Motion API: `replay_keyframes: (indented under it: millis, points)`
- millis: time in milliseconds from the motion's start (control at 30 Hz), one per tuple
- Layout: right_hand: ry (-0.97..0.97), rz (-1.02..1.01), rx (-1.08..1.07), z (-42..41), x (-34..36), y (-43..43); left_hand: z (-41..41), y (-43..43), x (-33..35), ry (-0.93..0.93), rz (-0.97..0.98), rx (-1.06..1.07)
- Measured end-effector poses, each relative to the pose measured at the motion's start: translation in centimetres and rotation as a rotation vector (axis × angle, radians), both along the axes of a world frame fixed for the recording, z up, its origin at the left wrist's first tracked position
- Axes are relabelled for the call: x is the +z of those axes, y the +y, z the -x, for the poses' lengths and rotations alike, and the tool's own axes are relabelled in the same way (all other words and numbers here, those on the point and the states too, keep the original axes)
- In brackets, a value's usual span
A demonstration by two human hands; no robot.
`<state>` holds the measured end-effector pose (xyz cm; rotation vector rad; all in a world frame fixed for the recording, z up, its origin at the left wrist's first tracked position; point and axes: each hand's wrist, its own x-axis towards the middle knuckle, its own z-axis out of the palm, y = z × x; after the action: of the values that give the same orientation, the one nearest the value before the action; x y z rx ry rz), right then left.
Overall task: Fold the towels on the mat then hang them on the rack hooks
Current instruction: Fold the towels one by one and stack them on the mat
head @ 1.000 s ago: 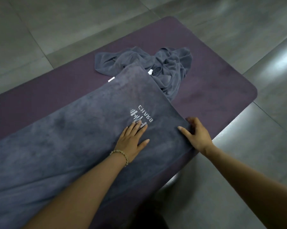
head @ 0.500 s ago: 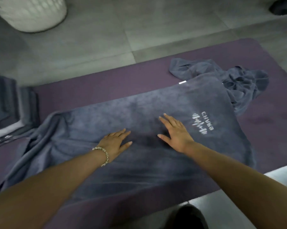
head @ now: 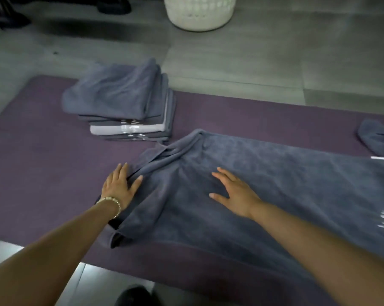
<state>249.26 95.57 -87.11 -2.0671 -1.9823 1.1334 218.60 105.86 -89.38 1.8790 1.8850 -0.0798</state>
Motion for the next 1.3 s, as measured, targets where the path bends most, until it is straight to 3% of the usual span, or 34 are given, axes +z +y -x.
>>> replay_keyframes:
  millis: [100,300,467,600,667,733,833,1000,1100,1300]
  points:
    - [-0.017,-0.108,0.014,2.8,0.6,3.9,1.4,0.7,-0.6,-0.049,0.104,0.147]
    - [-0.092,-0.278,0.034,7.7,1.0,12.2,3.3,1.5,-0.5,-0.241,0.199,0.198]
    - [-0.072,-0.029,-0.122,10.8,-0.1,15.4,2.7,0.2,1.5,-0.541,0.353,0.124]
    - [-0.074,0.052,-0.148,11.7,-1.6,15.4,2.0,-1.0,1.4,-0.487,0.632,-0.085]
    - [-0.017,0.047,-0.194,11.7,-2.2,15.0,1.7,-0.9,1.3,-0.491,0.712,-0.088]
    - [0.024,-0.008,-0.207,11.8,-2.4,14.8,1.8,-0.4,1.3,-0.573,0.631,0.033]
    - [0.184,-0.184,-0.232,12.2,-1.1,15.0,3.0,0.6,0.2,-0.566,0.280,0.153]
    - [0.412,-0.264,0.041,13.0,5.4,18.1,2.6,1.8,1.6,-0.803,0.504,0.101]
    - [0.390,-0.318,0.183,12.7,9.5,20.7,1.3,2.9,2.9,-0.759,0.492,-0.005]
    - [0.263,-0.470,0.103,12.4,11.1,23.5,3.7,3.6,3.6,-0.642,0.513,0.029]
